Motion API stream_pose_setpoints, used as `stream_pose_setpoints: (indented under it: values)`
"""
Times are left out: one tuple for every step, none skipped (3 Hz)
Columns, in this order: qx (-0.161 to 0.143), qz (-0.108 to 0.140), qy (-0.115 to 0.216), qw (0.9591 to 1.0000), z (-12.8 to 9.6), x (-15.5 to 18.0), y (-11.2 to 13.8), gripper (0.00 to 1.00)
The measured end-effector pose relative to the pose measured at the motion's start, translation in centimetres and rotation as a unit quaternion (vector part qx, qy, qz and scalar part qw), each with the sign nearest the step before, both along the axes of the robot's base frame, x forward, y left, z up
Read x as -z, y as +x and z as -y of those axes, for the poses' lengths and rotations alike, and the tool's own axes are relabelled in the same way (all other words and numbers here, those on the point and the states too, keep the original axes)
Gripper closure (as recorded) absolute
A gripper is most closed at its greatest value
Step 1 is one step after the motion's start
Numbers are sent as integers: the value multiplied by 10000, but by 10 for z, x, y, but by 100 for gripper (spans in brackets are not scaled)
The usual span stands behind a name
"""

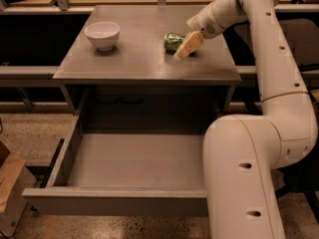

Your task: Place green can into top drawer

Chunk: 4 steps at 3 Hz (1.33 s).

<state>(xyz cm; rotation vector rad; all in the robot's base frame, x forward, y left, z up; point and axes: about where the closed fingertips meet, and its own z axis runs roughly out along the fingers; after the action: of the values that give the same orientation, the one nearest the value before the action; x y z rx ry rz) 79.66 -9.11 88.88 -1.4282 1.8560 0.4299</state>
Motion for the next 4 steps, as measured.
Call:
stream_pose_setpoints:
  values:
    - [178, 5, 314, 9993, 2, 11, 15, 0]
    - [249, 7, 513, 9984, -1, 21, 25, 0]
    - [171, -61, 554, 9983, -9, 32, 26, 16]
    - [64, -52, 550, 9985, -11, 33, 23, 39]
